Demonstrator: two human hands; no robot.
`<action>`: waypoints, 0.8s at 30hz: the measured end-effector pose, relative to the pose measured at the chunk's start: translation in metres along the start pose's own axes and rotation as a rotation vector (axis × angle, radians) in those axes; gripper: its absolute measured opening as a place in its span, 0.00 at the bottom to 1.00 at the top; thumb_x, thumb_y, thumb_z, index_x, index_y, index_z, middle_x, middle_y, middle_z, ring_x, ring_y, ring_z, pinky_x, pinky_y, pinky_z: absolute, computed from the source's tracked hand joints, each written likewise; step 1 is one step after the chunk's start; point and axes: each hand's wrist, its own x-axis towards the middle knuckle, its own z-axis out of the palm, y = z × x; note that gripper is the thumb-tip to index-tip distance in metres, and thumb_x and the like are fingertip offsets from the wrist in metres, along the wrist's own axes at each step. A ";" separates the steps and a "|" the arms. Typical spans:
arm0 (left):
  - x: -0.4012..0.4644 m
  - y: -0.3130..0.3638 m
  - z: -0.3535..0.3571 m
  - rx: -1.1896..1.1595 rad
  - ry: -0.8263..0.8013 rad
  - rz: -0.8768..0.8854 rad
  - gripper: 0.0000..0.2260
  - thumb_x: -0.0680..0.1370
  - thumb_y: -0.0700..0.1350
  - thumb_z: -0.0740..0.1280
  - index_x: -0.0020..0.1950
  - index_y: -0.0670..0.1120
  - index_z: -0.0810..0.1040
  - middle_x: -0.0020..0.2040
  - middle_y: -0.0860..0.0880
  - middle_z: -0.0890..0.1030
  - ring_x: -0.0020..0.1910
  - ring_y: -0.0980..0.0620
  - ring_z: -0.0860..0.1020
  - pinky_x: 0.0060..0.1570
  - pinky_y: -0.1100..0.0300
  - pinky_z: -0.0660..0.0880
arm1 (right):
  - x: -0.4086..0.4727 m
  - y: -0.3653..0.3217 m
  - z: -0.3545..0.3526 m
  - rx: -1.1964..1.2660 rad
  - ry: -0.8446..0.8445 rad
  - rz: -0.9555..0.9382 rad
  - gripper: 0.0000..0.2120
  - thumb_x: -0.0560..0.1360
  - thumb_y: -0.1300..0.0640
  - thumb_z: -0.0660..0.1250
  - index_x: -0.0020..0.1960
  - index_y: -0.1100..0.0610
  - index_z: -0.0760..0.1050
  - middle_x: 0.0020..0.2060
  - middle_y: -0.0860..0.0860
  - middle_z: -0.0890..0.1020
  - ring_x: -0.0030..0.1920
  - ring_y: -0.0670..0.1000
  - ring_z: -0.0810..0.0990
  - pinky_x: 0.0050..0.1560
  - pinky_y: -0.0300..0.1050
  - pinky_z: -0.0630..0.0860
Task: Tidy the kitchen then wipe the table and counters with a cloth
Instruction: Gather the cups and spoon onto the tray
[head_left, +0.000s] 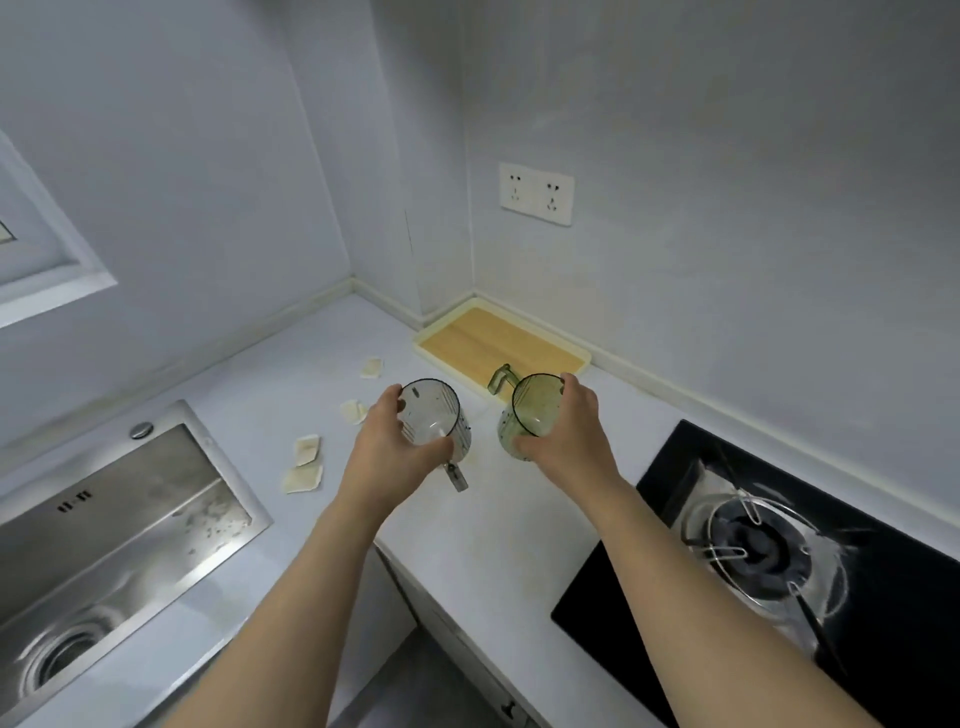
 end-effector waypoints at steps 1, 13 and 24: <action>0.015 -0.001 -0.001 0.000 -0.006 -0.012 0.39 0.70 0.49 0.74 0.77 0.50 0.58 0.69 0.51 0.69 0.65 0.50 0.70 0.55 0.59 0.68 | 0.014 -0.003 0.005 -0.006 0.000 0.003 0.46 0.68 0.51 0.75 0.76 0.56 0.51 0.70 0.52 0.61 0.66 0.54 0.68 0.60 0.47 0.71; 0.249 -0.011 0.022 0.044 -0.218 0.107 0.30 0.70 0.50 0.73 0.69 0.50 0.67 0.57 0.54 0.72 0.55 0.52 0.72 0.50 0.55 0.74 | 0.191 -0.003 0.064 -0.018 0.084 0.266 0.47 0.69 0.51 0.74 0.78 0.45 0.47 0.71 0.52 0.60 0.63 0.55 0.73 0.59 0.46 0.72; 0.450 -0.040 0.090 0.032 -0.365 0.107 0.19 0.68 0.43 0.76 0.53 0.50 0.71 0.42 0.59 0.75 0.39 0.63 0.74 0.30 0.77 0.66 | 0.355 0.018 0.142 -0.042 0.166 0.443 0.47 0.69 0.54 0.75 0.77 0.53 0.47 0.74 0.54 0.60 0.69 0.57 0.68 0.61 0.44 0.68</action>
